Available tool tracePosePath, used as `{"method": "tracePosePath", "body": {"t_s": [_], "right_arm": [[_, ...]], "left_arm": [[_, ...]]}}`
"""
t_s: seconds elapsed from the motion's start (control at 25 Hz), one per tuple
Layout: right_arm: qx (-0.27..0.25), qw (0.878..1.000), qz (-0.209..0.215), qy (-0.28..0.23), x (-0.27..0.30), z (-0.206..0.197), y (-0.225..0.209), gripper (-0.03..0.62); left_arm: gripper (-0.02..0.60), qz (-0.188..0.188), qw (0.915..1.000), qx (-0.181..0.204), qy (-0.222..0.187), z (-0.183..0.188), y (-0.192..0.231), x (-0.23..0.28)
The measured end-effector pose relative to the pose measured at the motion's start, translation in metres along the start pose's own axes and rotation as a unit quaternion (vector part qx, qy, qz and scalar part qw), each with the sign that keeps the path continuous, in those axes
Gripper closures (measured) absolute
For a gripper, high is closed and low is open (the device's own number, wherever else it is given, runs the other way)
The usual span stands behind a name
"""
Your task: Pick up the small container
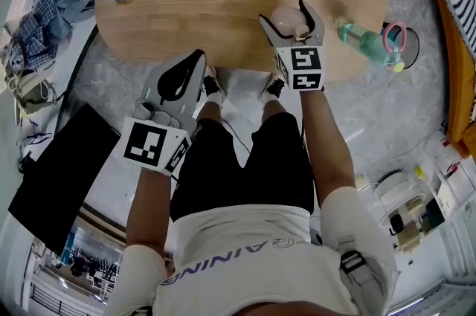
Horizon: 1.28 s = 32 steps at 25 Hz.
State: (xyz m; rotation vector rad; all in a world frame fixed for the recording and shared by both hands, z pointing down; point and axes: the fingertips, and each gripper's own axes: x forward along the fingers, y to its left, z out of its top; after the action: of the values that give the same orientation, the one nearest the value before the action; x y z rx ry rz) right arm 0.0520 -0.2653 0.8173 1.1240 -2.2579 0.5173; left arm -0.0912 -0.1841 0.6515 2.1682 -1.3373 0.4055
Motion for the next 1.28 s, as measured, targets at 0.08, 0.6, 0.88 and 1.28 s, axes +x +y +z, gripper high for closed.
{"method": "tracePosePath", "body": {"t_s": [0.08, 0.6, 0.88, 1.28], "right_arm": [[0.005, 1.0, 0.005, -0.013, -0.023, 0.023, 0.004, 0.166], [0.002, 0.995, 0.034, -0.091, -0.2, 0.185, 0.036, 0.164], [-0.01, 0.99, 0.044, -0.132, -0.303, 0.255, 0.069, 0.166], [-0.03, 0.98, 0.037, -0.194, -0.388, 0.321, 0.082, 0.164]], "left_arm": [[0.58, -0.001, 1.0, 0.002, -0.008, 0.011, -0.006, -0.007], [0.58, -0.029, 0.9968, 0.024, -0.071, 0.121, -0.064, -0.083], [0.58, -0.057, 0.9909, 0.048, -0.112, 0.173, -0.108, -0.131], [0.58, -0.044, 0.9778, 0.085, -0.186, 0.249, -0.138, -0.189]]}}
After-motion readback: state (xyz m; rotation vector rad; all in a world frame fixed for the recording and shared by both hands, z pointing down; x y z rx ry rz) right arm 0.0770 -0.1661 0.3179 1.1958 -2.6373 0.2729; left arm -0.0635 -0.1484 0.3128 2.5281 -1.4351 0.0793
